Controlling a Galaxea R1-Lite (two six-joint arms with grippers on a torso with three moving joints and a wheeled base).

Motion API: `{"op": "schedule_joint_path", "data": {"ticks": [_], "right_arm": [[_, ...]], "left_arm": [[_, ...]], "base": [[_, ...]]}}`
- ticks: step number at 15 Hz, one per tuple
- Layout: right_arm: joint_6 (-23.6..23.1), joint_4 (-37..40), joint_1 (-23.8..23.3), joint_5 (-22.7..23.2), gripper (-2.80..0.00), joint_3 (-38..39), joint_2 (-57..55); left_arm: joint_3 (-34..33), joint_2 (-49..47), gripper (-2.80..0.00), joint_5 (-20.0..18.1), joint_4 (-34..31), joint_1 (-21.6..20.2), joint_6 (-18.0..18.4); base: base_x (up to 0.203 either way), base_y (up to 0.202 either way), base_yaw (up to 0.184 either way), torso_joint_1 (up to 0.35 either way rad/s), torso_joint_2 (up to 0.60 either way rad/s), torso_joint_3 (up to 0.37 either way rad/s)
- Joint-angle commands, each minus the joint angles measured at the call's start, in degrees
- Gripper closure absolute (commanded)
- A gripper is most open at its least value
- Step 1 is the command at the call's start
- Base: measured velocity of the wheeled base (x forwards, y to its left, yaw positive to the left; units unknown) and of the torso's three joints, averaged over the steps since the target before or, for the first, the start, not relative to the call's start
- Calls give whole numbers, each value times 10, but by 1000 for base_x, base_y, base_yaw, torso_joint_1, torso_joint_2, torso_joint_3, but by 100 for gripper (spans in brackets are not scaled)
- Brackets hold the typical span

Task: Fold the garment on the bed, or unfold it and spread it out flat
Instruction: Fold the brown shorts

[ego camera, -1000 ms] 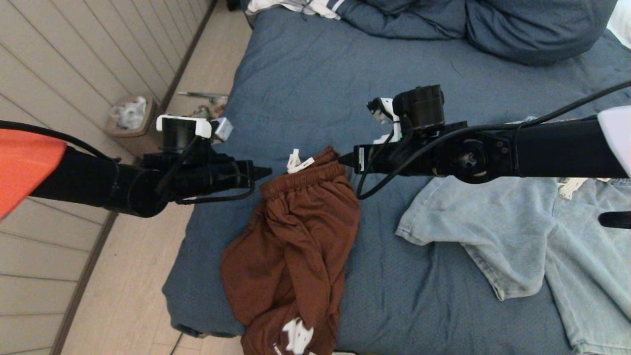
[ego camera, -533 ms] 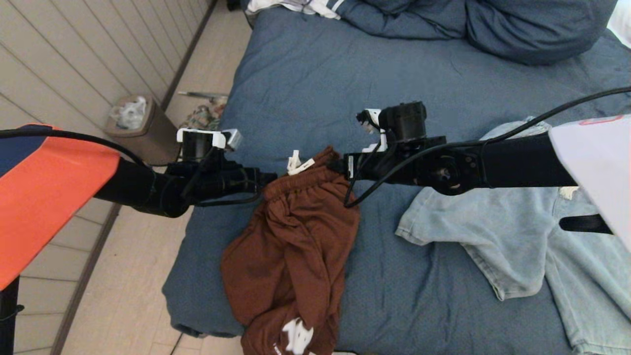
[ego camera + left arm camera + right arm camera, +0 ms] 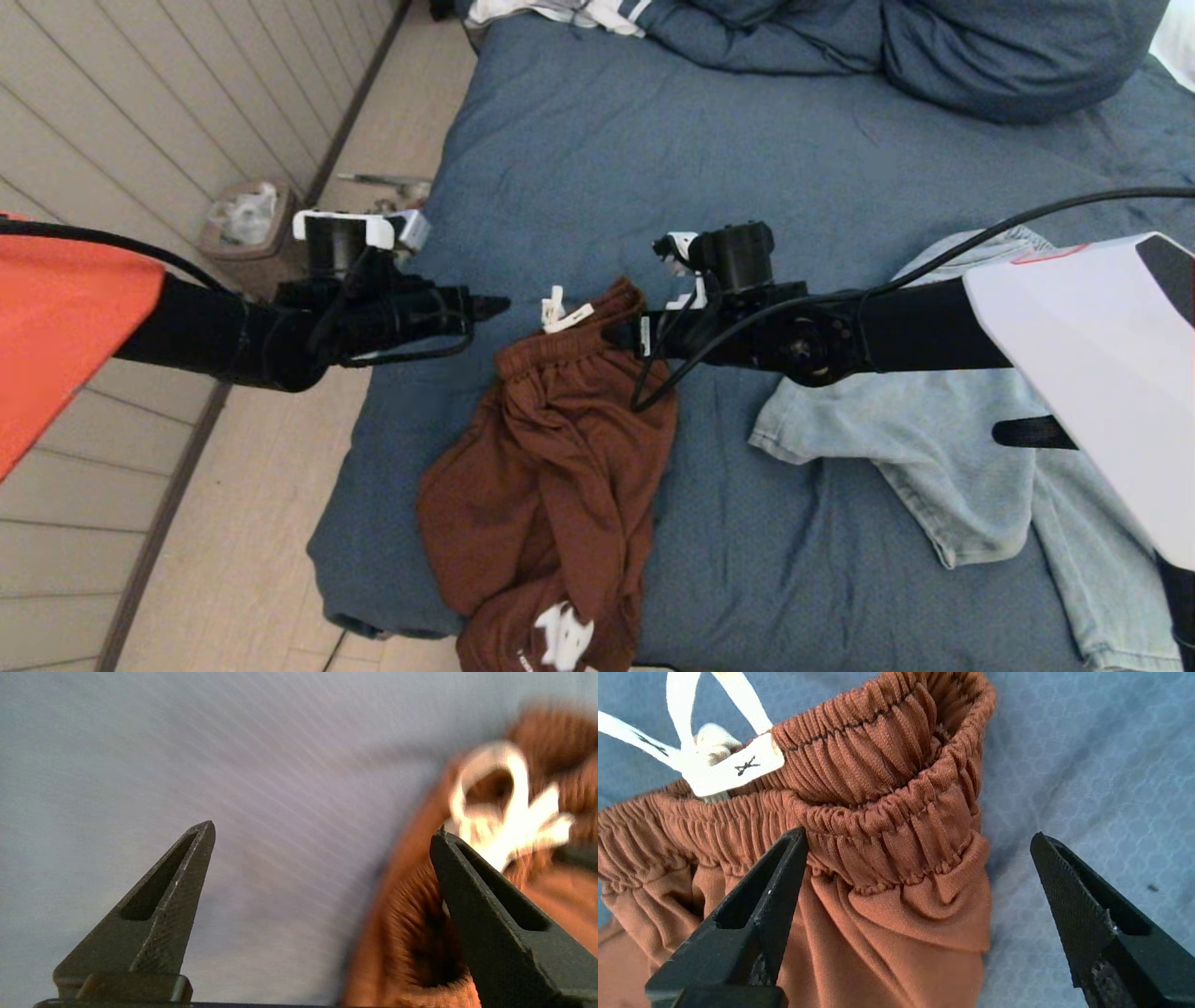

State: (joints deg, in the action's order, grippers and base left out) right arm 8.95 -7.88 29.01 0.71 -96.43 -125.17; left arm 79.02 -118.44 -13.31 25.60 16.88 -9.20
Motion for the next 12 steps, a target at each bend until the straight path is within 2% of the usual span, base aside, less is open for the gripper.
{"op": "schedule_joint_path", "data": {"ticks": [1,4,8,10,12], "right_arm": [[6,0,0,0,-280,-6,-2],[7,0,1,0,-280,-7,1],[7,0,-1,0,-280,-8,5],[7,0,-1,0,-280,-8,5],[7,0,0,0,-280,-9,7]], "left_arm": [[-3,54,-280,-2,-4,-5,-8],[-39,78,-280,-9,-8,0,-12],[-103,115,-280,-62,-9,24,2],[-129,128,-280,-81,-14,25,29],[-160,121,-280,-96,-9,25,85]], "base": [[0,0,0,0,0,0],[0,0,0,0,0,0],[0,0,0,0,0,0],[0,0,0,0,0,0],[0,0,0,0,0,0]]}}
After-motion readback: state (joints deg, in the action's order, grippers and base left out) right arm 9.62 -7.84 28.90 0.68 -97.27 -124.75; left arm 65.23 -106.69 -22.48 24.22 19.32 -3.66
